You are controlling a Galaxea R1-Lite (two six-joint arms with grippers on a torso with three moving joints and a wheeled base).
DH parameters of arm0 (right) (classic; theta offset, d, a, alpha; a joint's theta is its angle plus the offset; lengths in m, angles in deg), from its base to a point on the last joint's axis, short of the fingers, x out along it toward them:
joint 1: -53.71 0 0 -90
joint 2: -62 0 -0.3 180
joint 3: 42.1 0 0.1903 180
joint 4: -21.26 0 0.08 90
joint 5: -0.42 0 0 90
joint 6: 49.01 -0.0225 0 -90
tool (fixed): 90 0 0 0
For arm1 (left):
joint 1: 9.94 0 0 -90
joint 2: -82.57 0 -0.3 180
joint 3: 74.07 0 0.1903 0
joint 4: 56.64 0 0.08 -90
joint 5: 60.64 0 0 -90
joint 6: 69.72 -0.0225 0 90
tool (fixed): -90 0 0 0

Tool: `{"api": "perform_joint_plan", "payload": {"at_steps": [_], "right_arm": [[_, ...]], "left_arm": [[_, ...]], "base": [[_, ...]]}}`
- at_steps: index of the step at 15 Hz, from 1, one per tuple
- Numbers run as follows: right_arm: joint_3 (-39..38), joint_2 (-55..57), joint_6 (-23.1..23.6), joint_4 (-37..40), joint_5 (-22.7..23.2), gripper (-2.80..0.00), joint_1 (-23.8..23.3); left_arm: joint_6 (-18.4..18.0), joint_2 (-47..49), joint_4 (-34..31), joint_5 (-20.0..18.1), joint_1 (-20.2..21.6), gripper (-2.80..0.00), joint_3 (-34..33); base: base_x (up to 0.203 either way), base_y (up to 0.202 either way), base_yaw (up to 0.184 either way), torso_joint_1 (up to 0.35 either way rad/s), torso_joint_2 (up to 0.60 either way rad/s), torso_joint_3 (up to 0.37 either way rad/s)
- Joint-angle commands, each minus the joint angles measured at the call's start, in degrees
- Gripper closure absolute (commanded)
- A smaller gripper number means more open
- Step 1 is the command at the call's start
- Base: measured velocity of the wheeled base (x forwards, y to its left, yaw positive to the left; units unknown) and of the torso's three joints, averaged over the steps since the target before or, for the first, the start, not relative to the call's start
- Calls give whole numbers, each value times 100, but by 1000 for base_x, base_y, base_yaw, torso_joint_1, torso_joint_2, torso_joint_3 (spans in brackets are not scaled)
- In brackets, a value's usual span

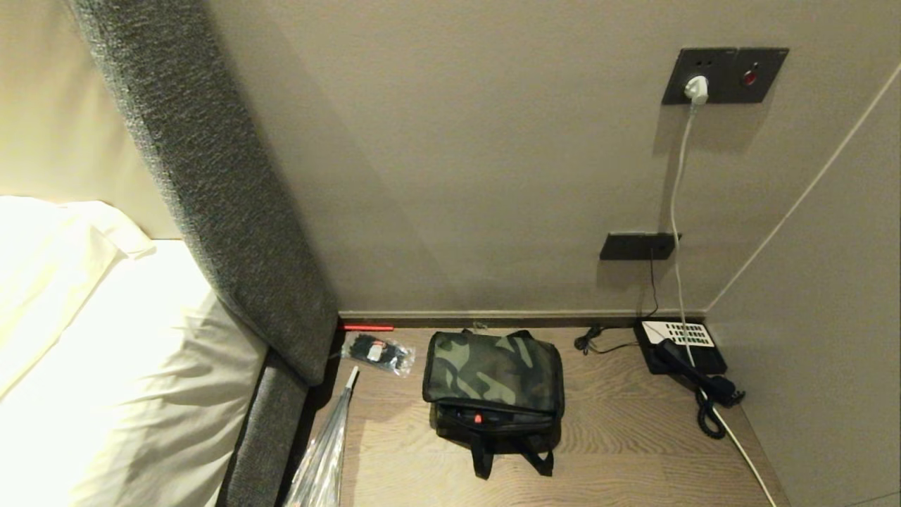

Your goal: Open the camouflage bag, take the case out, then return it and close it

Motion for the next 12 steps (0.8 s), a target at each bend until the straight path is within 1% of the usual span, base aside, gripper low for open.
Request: {"api": "perform_joint_plan", "payload": {"at_steps": [1,12], "right_arm": [[1,2,0,-4,-1,-280,1],[1,2,-8,5,-1,-280,1]], "left_arm": [[3,7,7,-2,1,0,-229],[-22,7,15,5,1,0,-229]], "base": [[0,0,0,2,9,199],[0,0,0,1,2,203]]}}
